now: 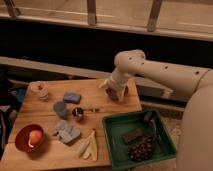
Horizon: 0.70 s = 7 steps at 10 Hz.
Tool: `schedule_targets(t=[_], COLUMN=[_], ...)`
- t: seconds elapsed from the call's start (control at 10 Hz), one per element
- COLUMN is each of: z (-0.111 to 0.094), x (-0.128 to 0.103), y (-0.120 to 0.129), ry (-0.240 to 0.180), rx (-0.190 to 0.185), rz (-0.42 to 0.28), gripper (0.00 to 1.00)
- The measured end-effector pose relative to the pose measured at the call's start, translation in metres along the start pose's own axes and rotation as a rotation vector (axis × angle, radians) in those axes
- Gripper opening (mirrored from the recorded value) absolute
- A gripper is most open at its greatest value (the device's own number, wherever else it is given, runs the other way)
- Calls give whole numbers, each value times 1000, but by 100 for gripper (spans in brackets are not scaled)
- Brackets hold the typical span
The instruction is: Place fork in purple bowl
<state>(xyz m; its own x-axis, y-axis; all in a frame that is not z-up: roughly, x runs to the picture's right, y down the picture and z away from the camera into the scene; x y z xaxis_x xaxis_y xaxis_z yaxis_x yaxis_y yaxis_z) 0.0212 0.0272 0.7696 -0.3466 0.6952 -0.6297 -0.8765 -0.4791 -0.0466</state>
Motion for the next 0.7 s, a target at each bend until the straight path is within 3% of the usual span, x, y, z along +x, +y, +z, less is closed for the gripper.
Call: schedule_targets(t=[0.4,0.7], z=[1,18], x=[2,6], y=[0,9], ry=[5,-12], rx=[-1,47], rz=[-3,-49], gripper=[79,79])
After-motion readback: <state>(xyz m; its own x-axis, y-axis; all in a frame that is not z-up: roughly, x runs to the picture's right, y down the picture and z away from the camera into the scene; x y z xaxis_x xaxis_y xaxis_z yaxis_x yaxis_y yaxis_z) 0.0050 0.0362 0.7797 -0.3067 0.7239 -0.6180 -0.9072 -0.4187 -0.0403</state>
